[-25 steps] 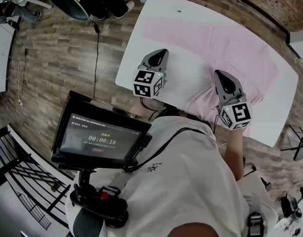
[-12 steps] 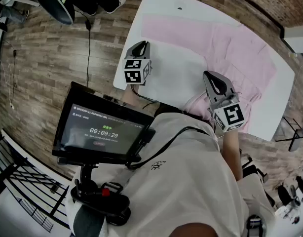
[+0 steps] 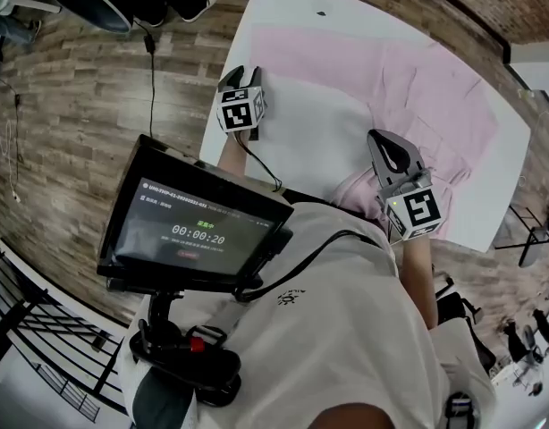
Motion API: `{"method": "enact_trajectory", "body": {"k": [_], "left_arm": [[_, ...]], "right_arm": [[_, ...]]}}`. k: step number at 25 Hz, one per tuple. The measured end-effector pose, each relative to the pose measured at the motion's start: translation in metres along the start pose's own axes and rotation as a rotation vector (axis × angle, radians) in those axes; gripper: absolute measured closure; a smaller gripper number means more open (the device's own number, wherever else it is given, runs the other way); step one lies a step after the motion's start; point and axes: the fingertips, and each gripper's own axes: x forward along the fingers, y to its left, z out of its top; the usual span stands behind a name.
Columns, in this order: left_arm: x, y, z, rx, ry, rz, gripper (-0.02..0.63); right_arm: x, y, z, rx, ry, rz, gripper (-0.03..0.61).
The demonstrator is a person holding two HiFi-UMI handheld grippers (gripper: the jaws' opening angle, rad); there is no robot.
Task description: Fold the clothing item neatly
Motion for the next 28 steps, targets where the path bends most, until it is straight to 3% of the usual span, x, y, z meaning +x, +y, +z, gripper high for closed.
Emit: {"method": "enact_trajectory", "body": {"k": [10, 15, 22, 28], "left_arm": [[0.022, 0.006, -0.002, -0.121, 0.046, -0.006, 0.476], [0.035, -0.003, -0.012, -0.181, 0.111, 0.021, 0.477], [0.038, 0.004, -0.015, -0.149, 0.15, 0.048, 0.482], [0.036, 0.011, -0.015, -0.108, 0.17, 0.07, 0.531]], "right_arm": [[0.006, -0.016, -0.012, 0.034, 0.021, -0.041, 0.574], [0.0, -0.033, -0.024, 0.055, 0.017, -0.053, 0.574], [-0.004, -0.037, -0.029, 0.075, 0.021, -0.077, 0.574], [-0.008, -0.039, -0.032, 0.093, 0.016, -0.103, 0.574]]}}
